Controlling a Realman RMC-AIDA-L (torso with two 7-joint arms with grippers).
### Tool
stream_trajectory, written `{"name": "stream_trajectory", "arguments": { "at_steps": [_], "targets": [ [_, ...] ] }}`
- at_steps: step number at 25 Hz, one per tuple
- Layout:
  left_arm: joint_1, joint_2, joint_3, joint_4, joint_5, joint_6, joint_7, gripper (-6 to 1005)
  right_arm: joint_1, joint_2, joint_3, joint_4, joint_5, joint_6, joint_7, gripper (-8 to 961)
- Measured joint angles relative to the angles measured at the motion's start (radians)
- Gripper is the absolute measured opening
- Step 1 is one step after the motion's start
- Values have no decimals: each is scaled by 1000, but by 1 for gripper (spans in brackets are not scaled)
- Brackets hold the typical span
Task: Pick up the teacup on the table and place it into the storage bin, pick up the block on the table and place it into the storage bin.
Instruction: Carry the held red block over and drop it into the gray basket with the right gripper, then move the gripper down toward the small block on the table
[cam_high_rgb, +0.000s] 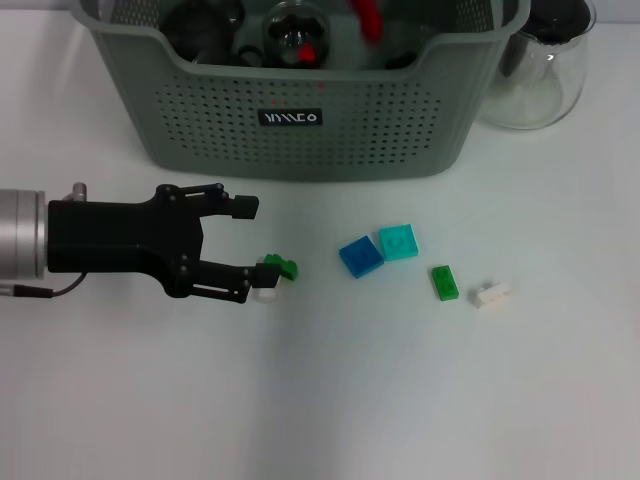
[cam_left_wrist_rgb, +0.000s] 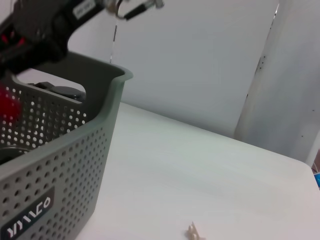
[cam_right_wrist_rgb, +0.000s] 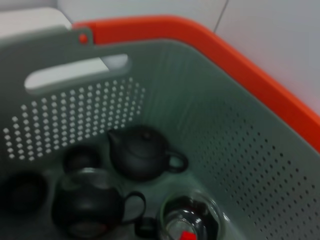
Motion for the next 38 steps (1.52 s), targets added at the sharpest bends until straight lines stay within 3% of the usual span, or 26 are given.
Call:
{"name": "stream_trajectory", "arguments": {
  "at_steps": [3, 7, 12, 16, 20, 26, 31, 38],
  "targets": [
    [-3, 2, 0, 0, 0, -7, -1, 922, -8, -1, -11, 23, -3, 33, 0, 230],
    [-6, 3, 0, 0, 0, -13, 0, 922, -17, -2, -5, 21, -1, 44, -2, 419],
    [-12, 4, 0, 0, 0, -15, 1, 922, -63, -3, 0, -125, 75, -15, -9, 567],
    [-13, 5, 0, 0, 0, -15, 1, 922, -154, -8, 14, -376, 234, -165, -40, 667],
    [-11, 5, 0, 1, 0, -10, 1, 922, -264, -16, 77, -613, 448, -372, -110, 666],
    [-5, 5, -3, -1, 1, -10, 1, 922, -388, -50, 152, -680, 684, -674, -252, 667],
    [-4, 5, -3, -1, 1, -6, 1, 921, -472, -47, 149, -667, 606, -842, -303, 666],
    [-5, 5, -3, -3, 1, -2, 1, 922, -478, -3, 106, -606, 222, -947, -253, 663]
  ]
}}
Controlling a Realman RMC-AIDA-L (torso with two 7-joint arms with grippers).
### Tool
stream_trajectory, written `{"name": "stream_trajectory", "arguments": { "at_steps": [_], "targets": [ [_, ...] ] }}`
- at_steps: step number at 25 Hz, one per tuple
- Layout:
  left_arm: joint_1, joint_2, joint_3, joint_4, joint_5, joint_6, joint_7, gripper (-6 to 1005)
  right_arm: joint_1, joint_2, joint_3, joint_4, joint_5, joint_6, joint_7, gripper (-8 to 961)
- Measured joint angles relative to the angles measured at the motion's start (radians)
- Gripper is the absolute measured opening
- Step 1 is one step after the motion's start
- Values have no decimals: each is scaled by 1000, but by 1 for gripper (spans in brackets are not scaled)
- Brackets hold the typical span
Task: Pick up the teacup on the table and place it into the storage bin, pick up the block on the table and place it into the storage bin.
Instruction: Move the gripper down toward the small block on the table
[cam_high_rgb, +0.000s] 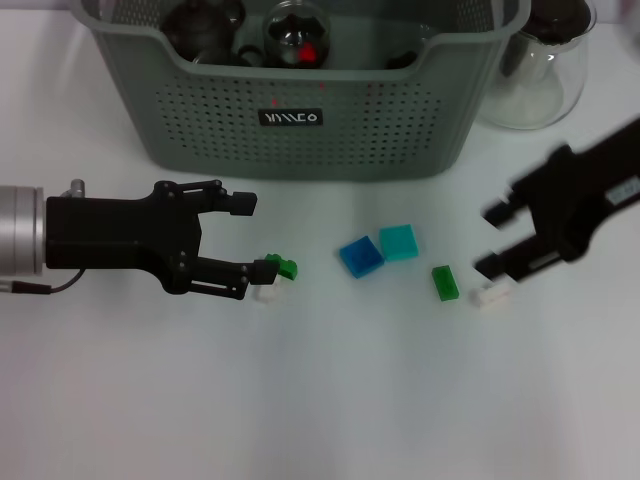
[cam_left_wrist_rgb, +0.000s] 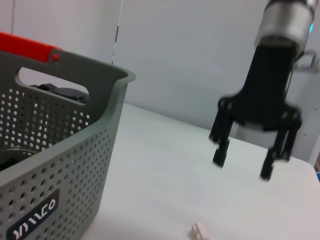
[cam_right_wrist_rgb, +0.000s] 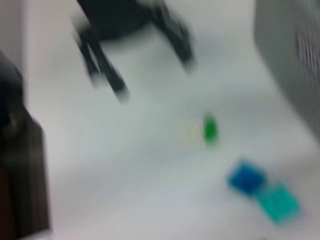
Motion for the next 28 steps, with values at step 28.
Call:
{"name": "stream_trajectory", "arguments": {
  "at_steps": [28],
  "targets": [
    [4, -1, 0, -2, 6, 1, 39, 922, 95, 7, -424, 252, -287, 254, 674, 657]
  ]
}}
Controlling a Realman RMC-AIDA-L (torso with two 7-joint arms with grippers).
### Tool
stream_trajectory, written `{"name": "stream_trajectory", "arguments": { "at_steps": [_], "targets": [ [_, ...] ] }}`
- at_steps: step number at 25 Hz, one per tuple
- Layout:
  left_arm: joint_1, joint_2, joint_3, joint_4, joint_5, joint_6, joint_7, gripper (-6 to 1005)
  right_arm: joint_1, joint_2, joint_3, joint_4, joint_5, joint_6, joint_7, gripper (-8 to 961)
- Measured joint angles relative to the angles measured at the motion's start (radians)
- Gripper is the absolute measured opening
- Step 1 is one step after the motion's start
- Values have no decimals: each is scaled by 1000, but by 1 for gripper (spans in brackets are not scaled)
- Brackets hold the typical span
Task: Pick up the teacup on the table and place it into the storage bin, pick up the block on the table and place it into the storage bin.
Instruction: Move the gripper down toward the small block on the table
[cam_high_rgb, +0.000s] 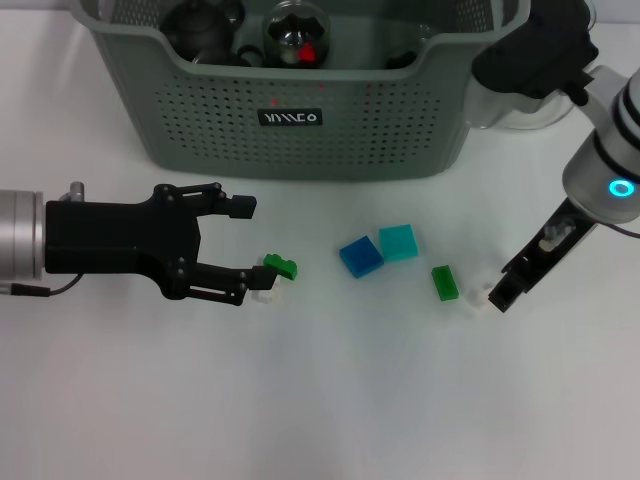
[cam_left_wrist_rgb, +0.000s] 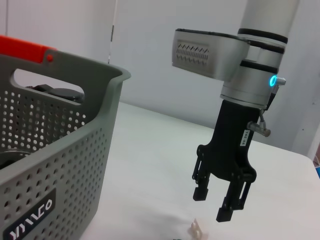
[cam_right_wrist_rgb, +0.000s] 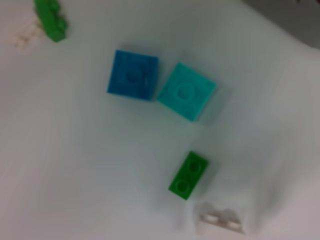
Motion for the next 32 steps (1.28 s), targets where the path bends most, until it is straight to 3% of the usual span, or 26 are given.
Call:
{"name": "stream_trajectory", "arguments": {
  "at_steps": [8, 32],
  "targets": [
    [0, 1, 0, 0, 1, 4, 14, 922, 6, 6, -53, 62, 27, 90, 65, 658],
    [0, 1, 0, 0, 2, -5, 13, 920, 22, 7, -109, 133, 27, 156, 102, 658]
  ]
}}
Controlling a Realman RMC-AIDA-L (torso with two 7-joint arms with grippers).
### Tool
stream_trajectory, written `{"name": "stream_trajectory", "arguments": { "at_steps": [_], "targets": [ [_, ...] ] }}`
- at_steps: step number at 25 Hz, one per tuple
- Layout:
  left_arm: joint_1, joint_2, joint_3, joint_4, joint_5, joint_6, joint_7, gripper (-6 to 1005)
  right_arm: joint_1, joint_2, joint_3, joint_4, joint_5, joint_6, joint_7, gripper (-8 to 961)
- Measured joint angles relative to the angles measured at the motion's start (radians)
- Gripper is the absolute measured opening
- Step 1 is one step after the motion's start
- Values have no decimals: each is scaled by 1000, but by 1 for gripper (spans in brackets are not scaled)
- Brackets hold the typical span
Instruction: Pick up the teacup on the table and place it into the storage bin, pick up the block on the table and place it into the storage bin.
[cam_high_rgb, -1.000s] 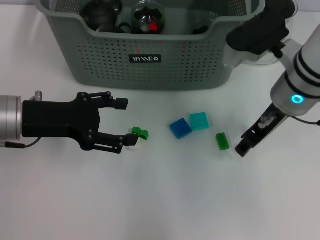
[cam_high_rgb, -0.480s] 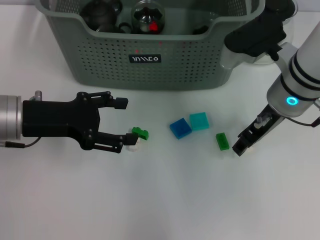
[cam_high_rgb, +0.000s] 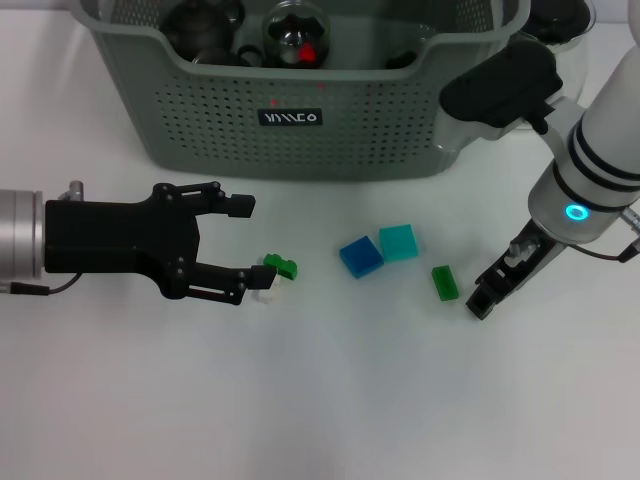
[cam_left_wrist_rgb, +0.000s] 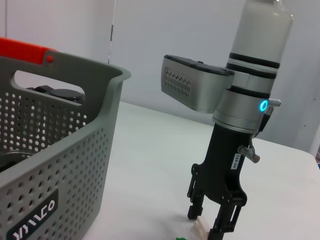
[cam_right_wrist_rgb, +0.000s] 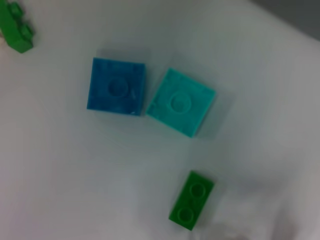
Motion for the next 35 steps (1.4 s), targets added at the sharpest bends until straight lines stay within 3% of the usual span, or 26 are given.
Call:
{"name": "stream_trajectory", "arguments": {
  "at_steps": [10, 13, 14, 20, 22, 23, 25, 30, 35],
  "targets": [
    [0, 0, 0, 0, 0, 0, 0, 919, -2, 0, -35, -17, 1, 10, 2, 565],
    [0, 0, 0, 0, 0, 0, 0, 919, -6, -7, -24, -56, 7, -10, -4, 437],
    [0, 0, 0, 0, 0, 0, 0, 919, -7, -9, -13, -79, 7, -20, -6, 437],
    [0, 1, -1, 4, 0, 8, -7, 919, 21, -13, 198, -367, 19, -254, -55, 438],
    [0, 1, -7, 3, 0, 8, -7, 918, 102, -14, 363, -483, 72, -350, -82, 438],
    [0, 1, -7, 3, 0, 8, -7, 918, 102, -14, 363, -483, 72, -350, -82, 438],
    [0, 1, -10, 1, 0, 8, -5, 918, 168, -18, 470, -500, 97, -361, -105, 438],
    [-3, 3, -11, 0, 0, 7, -8, 918, 304, -26, 638, -379, 97, -216, -214, 438],
    [-5, 3, -23, 0, -2, 8, -9, 918, 372, -69, 625, -115, 87, 28, -267, 437]
  ]
}}
